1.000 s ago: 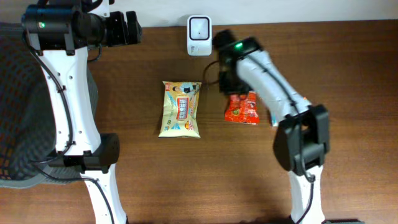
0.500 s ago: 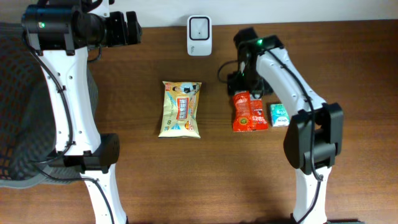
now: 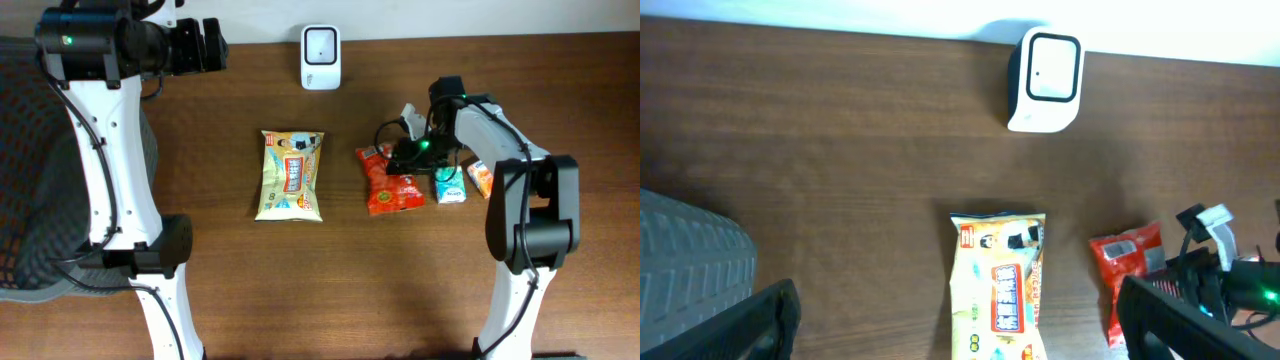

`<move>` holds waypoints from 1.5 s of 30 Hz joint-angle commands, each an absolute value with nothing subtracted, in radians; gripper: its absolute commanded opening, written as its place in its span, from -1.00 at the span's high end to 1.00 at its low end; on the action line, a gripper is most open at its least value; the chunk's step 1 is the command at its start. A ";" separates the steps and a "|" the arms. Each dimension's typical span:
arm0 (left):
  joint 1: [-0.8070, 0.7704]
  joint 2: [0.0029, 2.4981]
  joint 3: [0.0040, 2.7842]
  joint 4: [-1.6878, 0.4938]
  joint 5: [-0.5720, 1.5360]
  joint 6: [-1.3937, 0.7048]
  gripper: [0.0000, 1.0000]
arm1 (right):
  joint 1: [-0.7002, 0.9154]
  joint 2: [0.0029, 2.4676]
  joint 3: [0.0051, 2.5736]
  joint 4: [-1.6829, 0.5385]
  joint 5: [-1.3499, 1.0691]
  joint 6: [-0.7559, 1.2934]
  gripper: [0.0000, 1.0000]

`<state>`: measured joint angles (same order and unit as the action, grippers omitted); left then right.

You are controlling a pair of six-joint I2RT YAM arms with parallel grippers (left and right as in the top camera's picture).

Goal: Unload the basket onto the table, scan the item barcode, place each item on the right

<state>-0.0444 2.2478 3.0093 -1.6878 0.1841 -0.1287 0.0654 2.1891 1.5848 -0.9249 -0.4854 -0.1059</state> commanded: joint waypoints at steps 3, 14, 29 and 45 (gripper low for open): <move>-0.043 2.231 3.021 -1.688 0.190 -0.134 -0.98 | 0.072 2.217 1.733 -1.017 -0.464 -0.070 0.92; -0.043 2.231 3.021 -1.688 0.191 -0.134 -0.98 | 0.234 2.217 2.048 -1.141 0.027 -0.075 0.92; -0.043 2.231 3.021 -1.688 0.190 -0.134 -0.98 | 0.524 2.217 1.839 -1.081 0.394 0.427 -0.22; -0.042 2.231 3.021 -1.688 0.191 -0.134 -0.98 | 0.206 2.217 1.984 -1.470 -0.513 0.000 -0.97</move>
